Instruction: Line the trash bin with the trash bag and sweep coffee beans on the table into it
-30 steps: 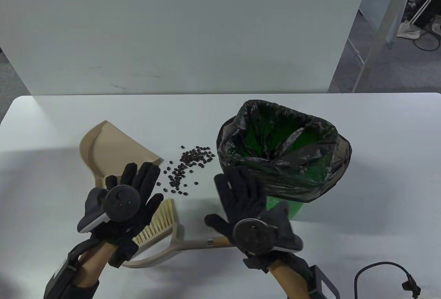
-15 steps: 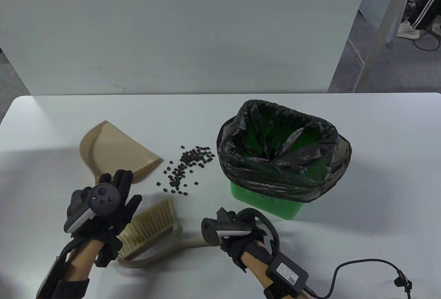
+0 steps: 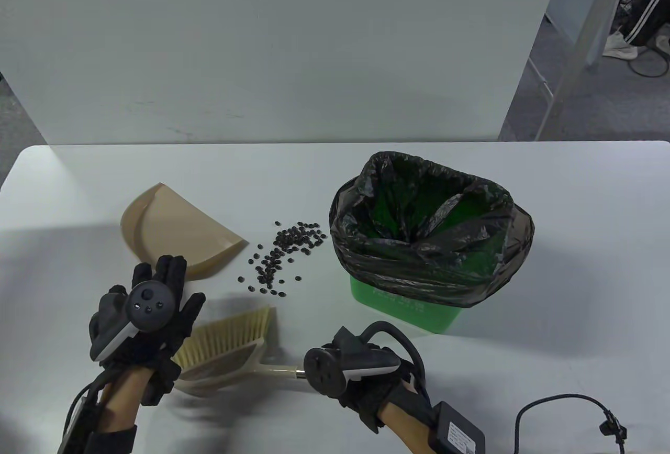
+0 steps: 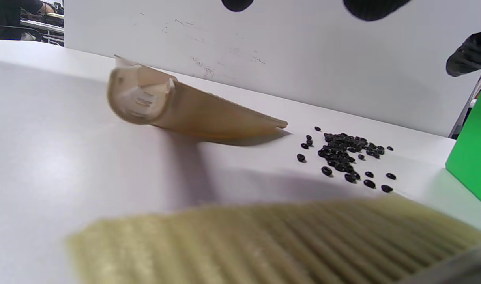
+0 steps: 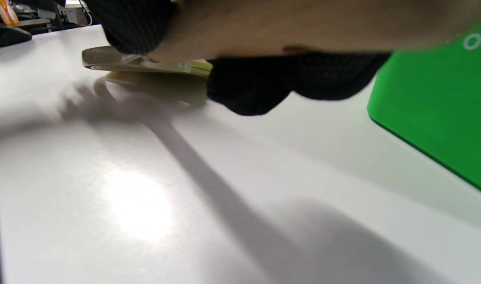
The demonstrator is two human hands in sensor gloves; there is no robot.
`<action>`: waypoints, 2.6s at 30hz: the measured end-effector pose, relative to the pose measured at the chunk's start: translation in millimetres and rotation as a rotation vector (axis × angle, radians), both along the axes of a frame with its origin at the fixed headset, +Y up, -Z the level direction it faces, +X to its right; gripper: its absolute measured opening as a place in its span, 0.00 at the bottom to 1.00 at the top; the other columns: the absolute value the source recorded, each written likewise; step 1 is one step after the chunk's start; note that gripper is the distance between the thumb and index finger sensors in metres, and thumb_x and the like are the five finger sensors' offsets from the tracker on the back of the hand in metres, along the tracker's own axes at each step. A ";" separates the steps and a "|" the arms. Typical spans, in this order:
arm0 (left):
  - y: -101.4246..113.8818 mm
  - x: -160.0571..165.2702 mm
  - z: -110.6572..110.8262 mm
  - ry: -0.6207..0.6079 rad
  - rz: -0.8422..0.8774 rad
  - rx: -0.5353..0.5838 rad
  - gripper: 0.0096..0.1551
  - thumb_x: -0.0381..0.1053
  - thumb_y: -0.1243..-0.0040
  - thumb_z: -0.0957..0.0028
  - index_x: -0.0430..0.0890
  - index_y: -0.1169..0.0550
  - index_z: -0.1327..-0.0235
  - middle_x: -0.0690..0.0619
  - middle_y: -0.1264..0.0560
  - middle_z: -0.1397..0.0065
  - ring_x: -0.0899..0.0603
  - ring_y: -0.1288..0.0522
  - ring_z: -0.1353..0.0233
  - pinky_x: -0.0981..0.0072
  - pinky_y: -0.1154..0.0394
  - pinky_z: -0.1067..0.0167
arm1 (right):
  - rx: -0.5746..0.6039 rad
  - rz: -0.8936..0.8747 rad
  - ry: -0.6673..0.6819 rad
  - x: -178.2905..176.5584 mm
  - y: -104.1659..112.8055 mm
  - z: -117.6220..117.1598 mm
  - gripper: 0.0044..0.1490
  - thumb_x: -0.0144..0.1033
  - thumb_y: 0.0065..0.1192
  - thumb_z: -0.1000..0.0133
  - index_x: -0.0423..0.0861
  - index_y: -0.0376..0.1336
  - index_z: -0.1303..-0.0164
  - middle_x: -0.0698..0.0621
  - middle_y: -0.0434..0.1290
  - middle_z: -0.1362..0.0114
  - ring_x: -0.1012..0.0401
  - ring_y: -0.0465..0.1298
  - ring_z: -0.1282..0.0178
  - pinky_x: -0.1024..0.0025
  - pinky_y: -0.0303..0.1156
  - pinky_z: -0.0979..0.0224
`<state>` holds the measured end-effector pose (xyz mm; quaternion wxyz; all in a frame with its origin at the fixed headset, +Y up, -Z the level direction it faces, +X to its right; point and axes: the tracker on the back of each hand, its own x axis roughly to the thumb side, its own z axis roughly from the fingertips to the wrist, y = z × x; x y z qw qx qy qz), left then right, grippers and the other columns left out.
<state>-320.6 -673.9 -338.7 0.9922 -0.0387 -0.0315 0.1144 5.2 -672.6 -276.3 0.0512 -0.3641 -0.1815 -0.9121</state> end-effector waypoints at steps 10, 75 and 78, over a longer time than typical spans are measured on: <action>-4.6 0.9 -2.6 0.008 0.003 -0.042 0.48 0.66 0.61 0.32 0.44 0.57 0.08 0.40 0.57 0.05 0.21 0.60 0.12 0.11 0.62 0.35 | 0.024 0.008 -0.201 20.4 -6.4 -22.9 0.36 0.46 0.43 0.33 0.34 0.52 0.24 0.32 0.69 0.31 0.56 0.81 0.50 0.58 0.81 0.50; -48.0 -78.9 -17.1 0.432 1.068 -0.300 0.55 0.54 0.46 0.31 0.22 0.61 0.21 0.34 0.38 0.24 0.45 0.22 0.42 0.43 0.22 0.44 | 0.281 -0.537 -0.475 1.3 11.6 -56.9 0.35 0.42 0.44 0.32 0.32 0.54 0.23 0.41 0.75 0.35 0.56 0.82 0.55 0.58 0.81 0.54; -37.8 -63.6 -18.7 0.332 0.997 -0.313 0.52 0.51 0.47 0.30 0.23 0.60 0.20 0.33 0.38 0.24 0.45 0.22 0.44 0.42 0.22 0.45 | 0.315 -0.541 -0.516 7.3 12.1 -56.6 0.36 0.42 0.43 0.32 0.31 0.53 0.22 0.40 0.75 0.35 0.56 0.82 0.55 0.58 0.81 0.54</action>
